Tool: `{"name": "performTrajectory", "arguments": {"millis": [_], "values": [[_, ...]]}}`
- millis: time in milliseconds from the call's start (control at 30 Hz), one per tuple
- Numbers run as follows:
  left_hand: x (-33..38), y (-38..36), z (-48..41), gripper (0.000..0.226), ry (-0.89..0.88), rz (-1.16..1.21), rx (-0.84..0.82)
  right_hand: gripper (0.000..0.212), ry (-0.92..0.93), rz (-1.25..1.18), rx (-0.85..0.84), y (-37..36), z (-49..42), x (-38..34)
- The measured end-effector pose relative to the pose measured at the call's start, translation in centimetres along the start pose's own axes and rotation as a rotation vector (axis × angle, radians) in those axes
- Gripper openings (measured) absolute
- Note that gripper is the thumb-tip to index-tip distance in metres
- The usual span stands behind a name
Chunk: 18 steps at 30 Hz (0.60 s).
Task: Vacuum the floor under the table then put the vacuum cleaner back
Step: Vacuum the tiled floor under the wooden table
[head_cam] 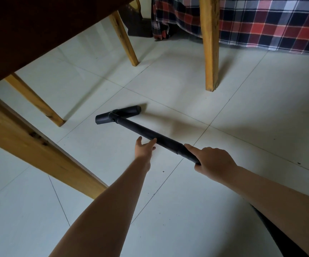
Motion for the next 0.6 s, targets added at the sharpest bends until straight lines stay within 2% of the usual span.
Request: {"name": "performTrajectory", "arguments": {"millis": [267,600], "values": [[1.1,0.9,-3.6,0.061,-0.088,-0.074,0.035,0.061,0.023,0.041,0.035,-0.8,-4.1,-2.5],[2.5,1.1,-6.8,0.06,-0.04,0.055,0.059,0.057,0.017,0.028,0.042,-0.9,-7.8,-3.9]]}}
Point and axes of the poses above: each hand's wrist, its own z-axis away from the middle knuckle, its own y-axis out of the back of the hand, x = y × z, the point moved 5 cm from there along -z, towards the middle knuckle, and after that the axes turned 3 degrees about -y, right-handed, at the moved point
